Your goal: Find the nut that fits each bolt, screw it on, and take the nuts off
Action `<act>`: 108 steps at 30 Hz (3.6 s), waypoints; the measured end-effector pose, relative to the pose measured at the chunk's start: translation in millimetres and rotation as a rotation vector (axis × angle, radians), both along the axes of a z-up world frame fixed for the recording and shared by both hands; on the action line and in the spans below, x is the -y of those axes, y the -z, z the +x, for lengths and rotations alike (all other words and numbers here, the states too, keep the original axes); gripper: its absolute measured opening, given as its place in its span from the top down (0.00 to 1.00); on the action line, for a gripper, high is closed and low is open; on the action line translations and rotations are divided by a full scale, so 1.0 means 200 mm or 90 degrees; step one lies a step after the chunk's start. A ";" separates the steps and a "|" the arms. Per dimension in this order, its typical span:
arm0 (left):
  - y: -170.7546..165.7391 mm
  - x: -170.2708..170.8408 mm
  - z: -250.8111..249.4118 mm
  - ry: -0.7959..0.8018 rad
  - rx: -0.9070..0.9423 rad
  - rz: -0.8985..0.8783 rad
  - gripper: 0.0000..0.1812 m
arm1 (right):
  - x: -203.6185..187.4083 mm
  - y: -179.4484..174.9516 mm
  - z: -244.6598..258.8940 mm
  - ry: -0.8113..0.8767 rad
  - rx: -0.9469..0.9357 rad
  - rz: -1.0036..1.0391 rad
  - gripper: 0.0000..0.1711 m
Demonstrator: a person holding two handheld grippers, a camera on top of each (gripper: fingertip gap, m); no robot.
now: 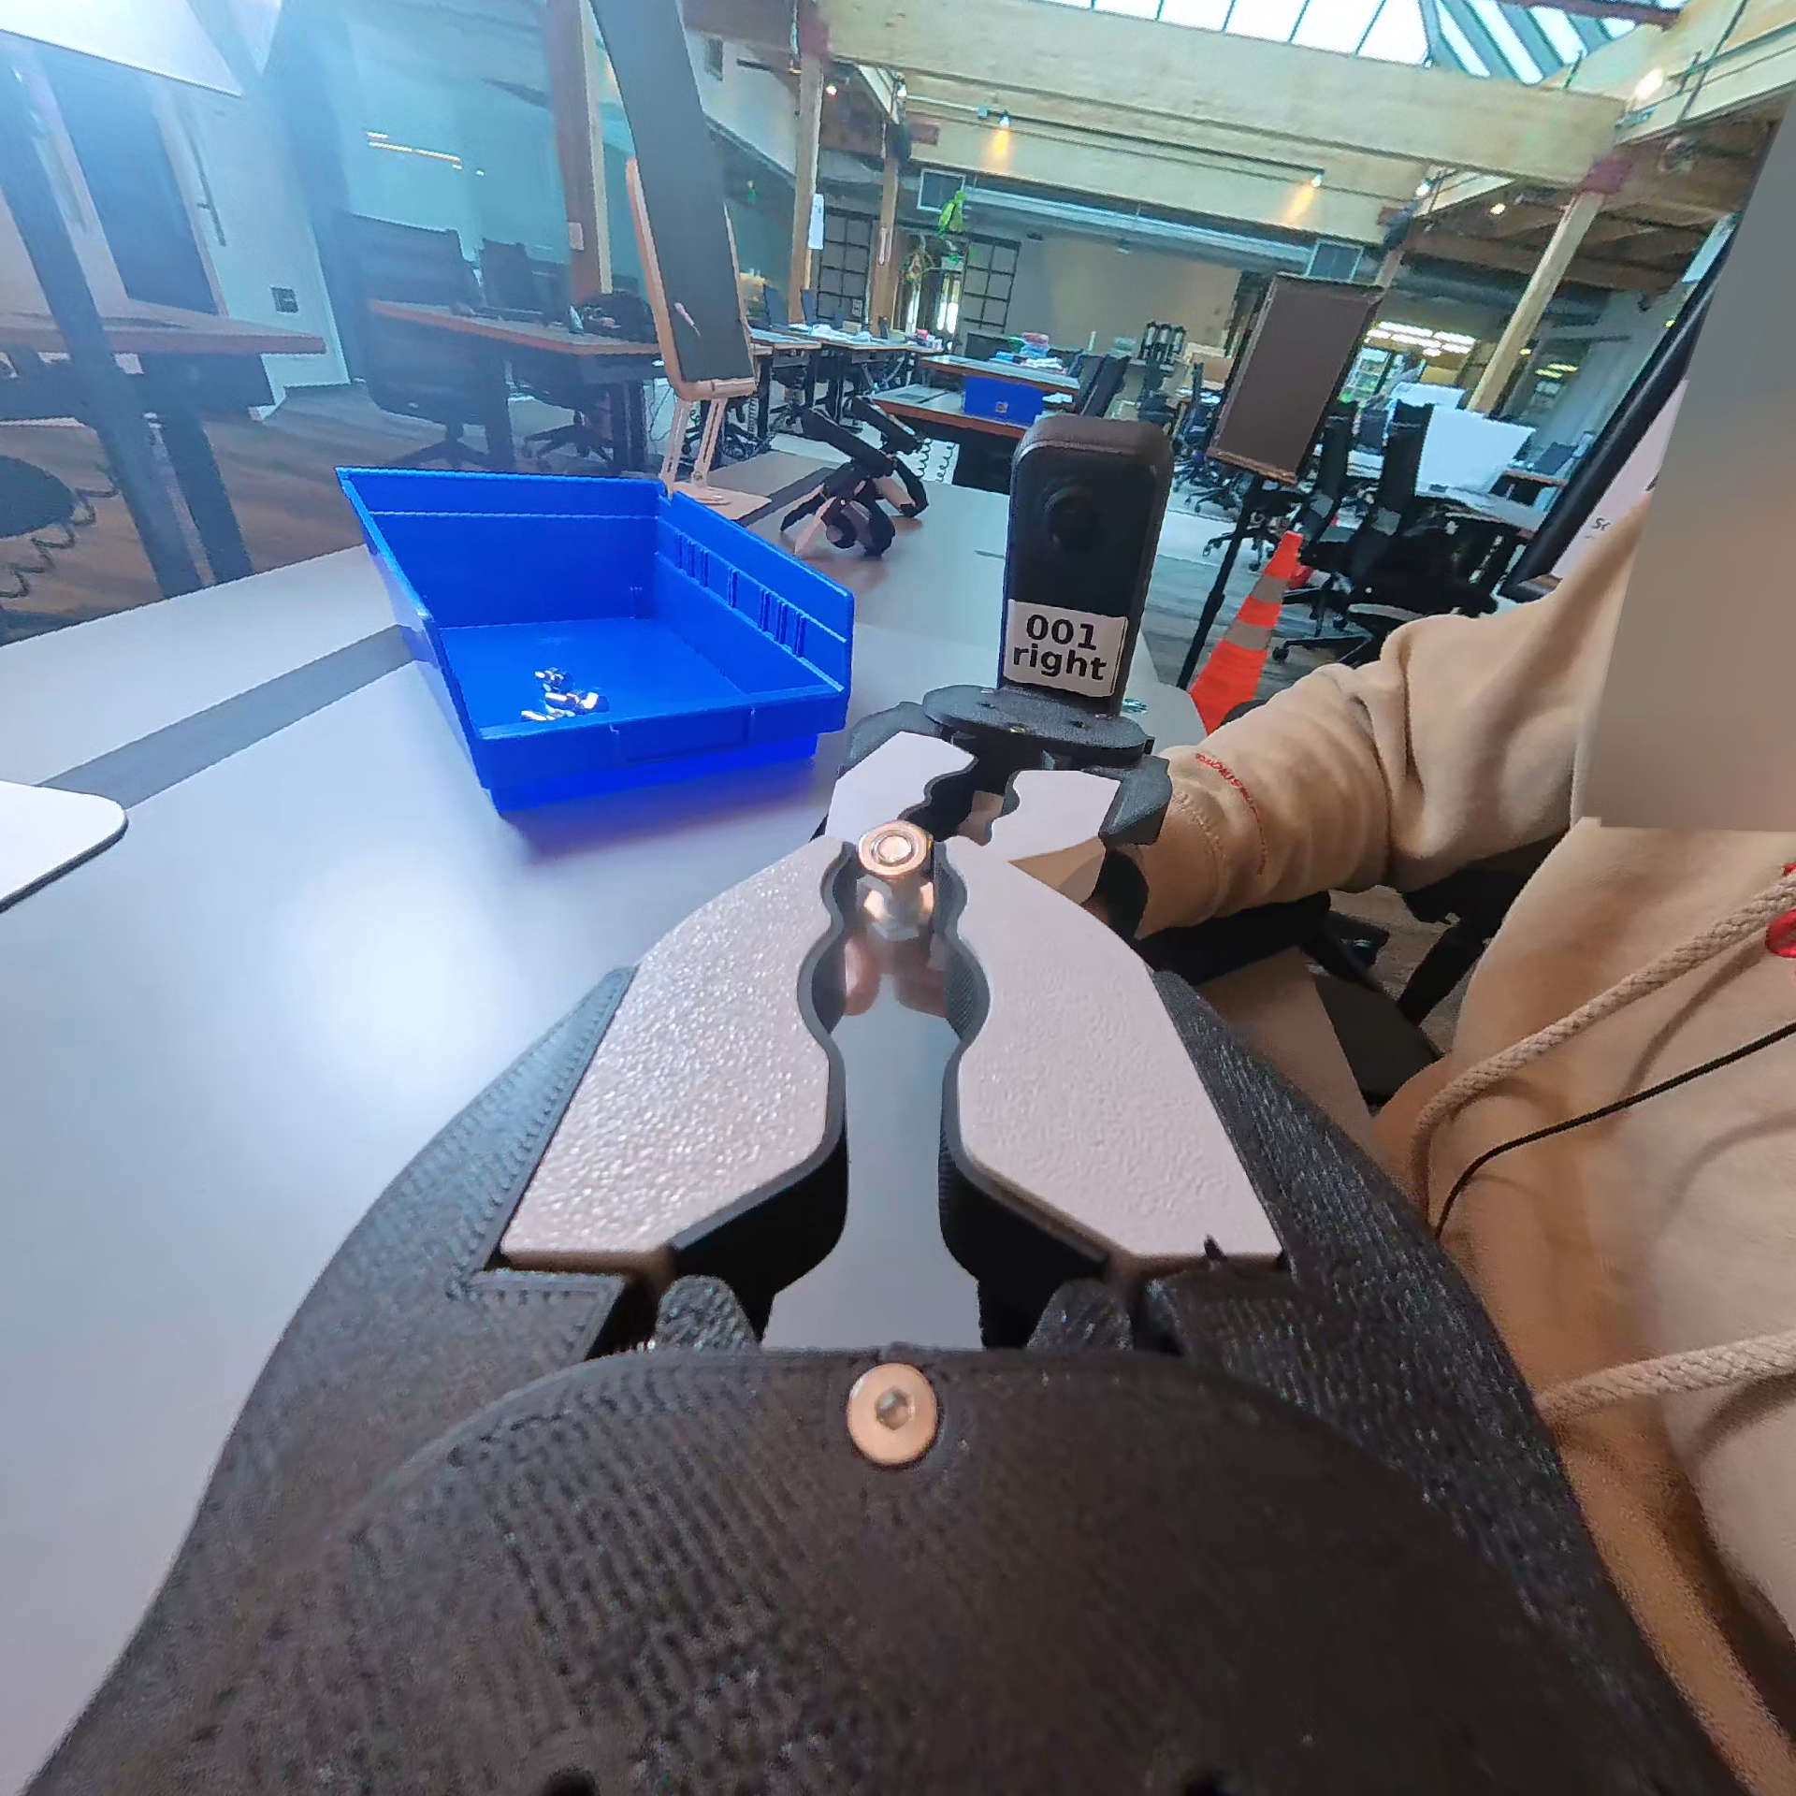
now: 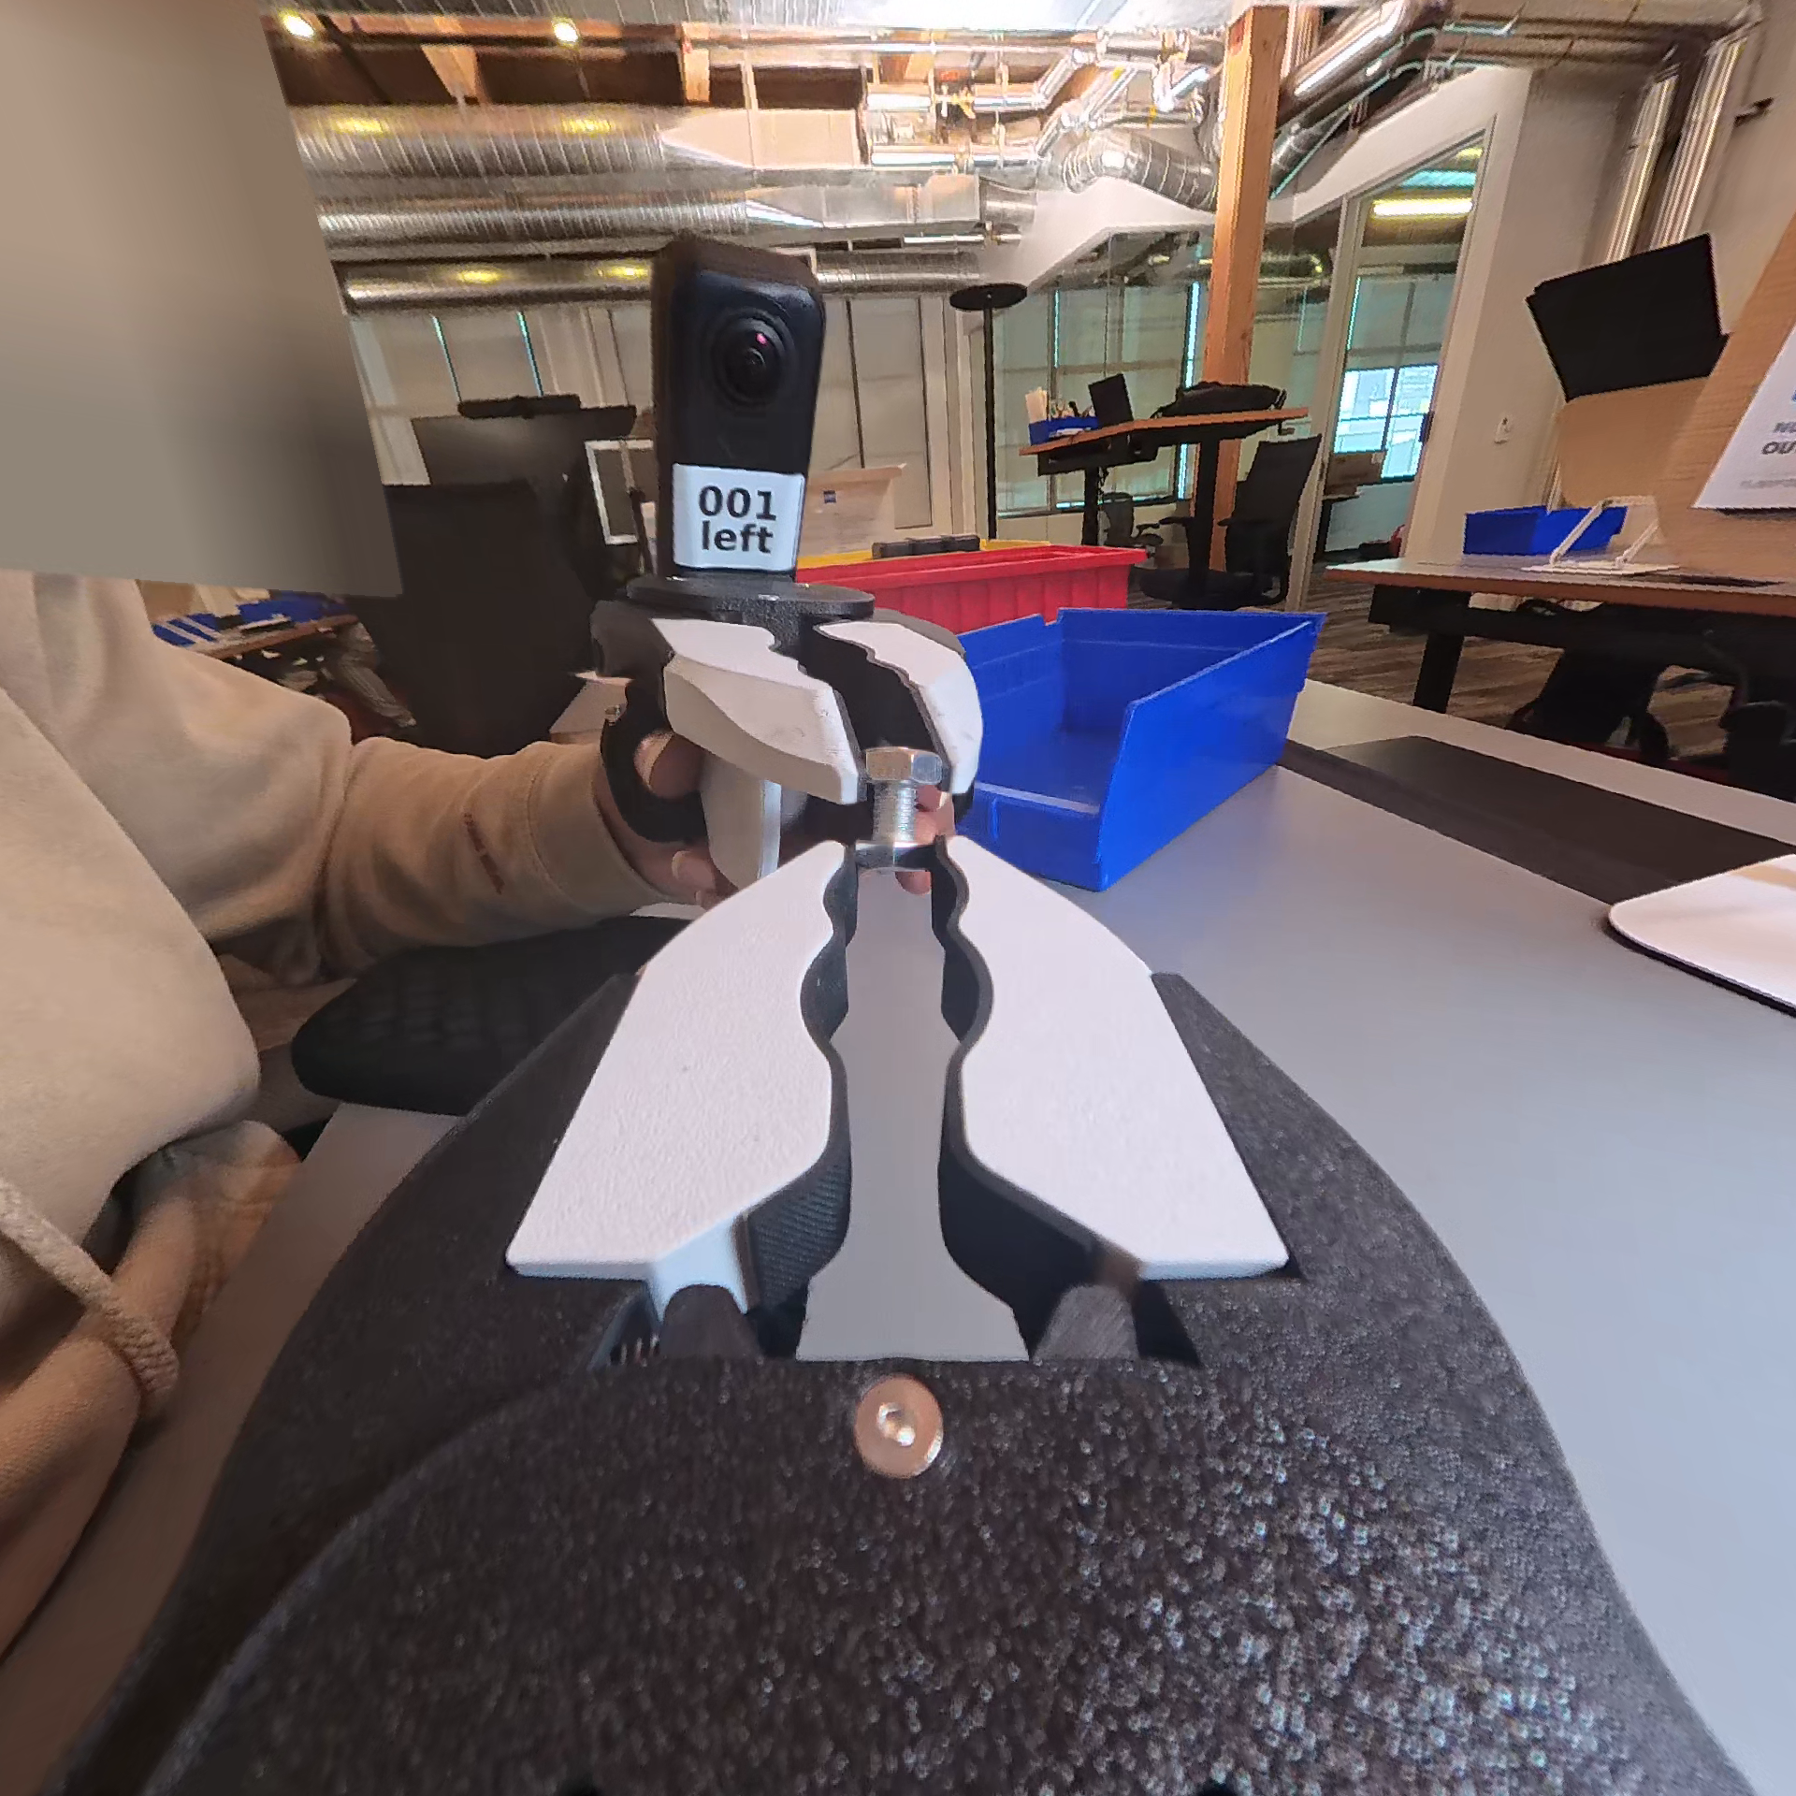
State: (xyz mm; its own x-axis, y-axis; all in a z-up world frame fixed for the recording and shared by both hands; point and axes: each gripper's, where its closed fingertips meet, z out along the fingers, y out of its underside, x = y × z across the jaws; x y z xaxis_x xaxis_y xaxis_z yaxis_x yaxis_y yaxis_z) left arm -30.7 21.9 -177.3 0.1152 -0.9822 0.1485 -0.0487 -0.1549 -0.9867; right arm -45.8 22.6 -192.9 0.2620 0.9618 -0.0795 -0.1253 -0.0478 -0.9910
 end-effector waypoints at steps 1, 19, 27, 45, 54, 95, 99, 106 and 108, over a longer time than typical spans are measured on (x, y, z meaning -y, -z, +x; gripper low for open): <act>0.00 0.00 0.00 -0.002 -0.004 0.006 0.92 | 0.00 0.01 0.00 -0.001 0.008 -0.002 0.92; -0.05 -0.02 -0.04 -0.005 0.045 0.012 0.88 | 0.00 -0.04 0.03 -0.006 -0.031 -0.002 0.92; 0.00 -0.13 -0.07 -0.084 0.011 0.001 0.99 | 0.01 -0.06 0.03 -0.017 -0.048 0.003 0.92; -0.05 -0.03 -0.04 -0.020 0.037 0.030 0.88 | 0.00 -0.04 0.01 -0.012 -0.024 -0.003 0.92; 0.00 -0.14 -0.09 -0.078 0.011 -0.010 0.96 | -0.01 -0.05 0.02 -0.015 -0.030 -0.008 0.92; 0.01 -0.31 -0.41 -0.259 -0.029 0.088 0.96 | -1.29 0.34 1.74 0.627 0.629 -0.477 0.83; -0.18 -0.50 -0.78 -0.398 -0.050 0.097 0.95 | -1.14 -0.04 1.32 0.526 0.440 -0.245 0.83; 0.09 -0.84 -1.36 -0.477 -0.414 -0.082 0.87 | -0.57 -0.12 0.66 0.306 0.305 -0.072 0.84; 0.27 -0.85 -1.45 -0.432 -0.541 -0.167 0.86 | -0.46 -0.06 0.54 0.266 0.292 -0.060 0.85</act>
State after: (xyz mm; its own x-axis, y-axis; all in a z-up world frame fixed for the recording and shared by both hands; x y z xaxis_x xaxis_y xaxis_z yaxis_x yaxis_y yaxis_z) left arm -321.0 192.5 -231.4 0.7775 -0.6276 -0.0399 -0.5182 -0.6035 -0.6060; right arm 62.7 115.5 -180.2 0.6423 0.7647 0.0513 0.2854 -0.1765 -0.9420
